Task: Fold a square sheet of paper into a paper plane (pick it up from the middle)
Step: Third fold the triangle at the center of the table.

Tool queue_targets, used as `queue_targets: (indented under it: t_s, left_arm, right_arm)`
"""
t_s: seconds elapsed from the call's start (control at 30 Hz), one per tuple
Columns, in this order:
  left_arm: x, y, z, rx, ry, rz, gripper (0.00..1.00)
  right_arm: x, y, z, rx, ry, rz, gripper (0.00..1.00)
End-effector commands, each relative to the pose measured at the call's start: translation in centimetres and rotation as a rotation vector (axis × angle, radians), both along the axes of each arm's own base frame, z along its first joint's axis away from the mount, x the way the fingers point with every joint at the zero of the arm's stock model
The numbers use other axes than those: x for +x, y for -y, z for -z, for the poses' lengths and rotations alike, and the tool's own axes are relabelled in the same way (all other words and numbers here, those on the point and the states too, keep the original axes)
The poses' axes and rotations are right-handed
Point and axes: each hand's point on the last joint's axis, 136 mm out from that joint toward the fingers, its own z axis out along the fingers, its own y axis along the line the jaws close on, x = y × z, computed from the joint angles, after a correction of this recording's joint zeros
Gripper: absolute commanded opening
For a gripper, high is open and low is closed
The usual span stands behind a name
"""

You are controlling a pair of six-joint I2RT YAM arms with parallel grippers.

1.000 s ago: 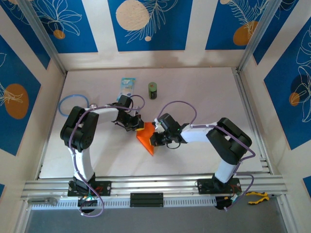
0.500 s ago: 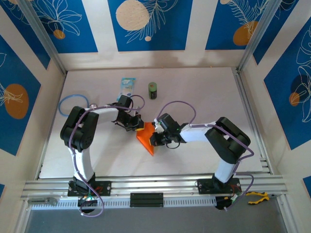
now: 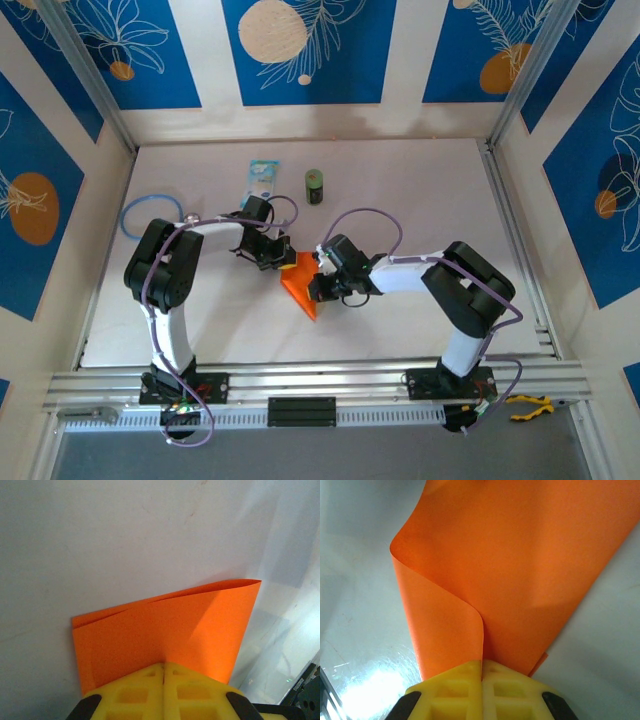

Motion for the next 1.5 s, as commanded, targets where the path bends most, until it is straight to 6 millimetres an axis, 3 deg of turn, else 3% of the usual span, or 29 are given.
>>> queue_targets:
  t_s: [0.0,0.37,0.9,1.3,1.47]
  left_arm:
    - [-1.4,-1.3,1.5,0.068,-0.058,-0.016,0.08]
    - [-1.5,-1.4,1.5,0.068,-0.059,-0.018,0.08]
    - [-1.1,-1.3,0.7,0.064,-0.037,-0.026,0.09]
    - [0.3,-1.1,-4.2,0.036,0.069,-0.046,0.25]
    - [-0.7,-1.6,-6.2,0.016,0.103,-0.061,0.2]
  right_arm:
    - [-0.5,-0.1,-0.1,-0.018,-0.009,-0.013,0.02]
    - [-0.6,0.0,-0.4,-0.015,0.003,-0.011,0.01]
    - [-1.1,0.3,1.2,-0.053,-0.029,-0.011,0.01]
    - [-1.3,0.3,1.5,-0.054,-0.036,-0.02,0.01]
    - [-1.3,0.4,1.5,-0.054,-0.034,-0.018,0.01]
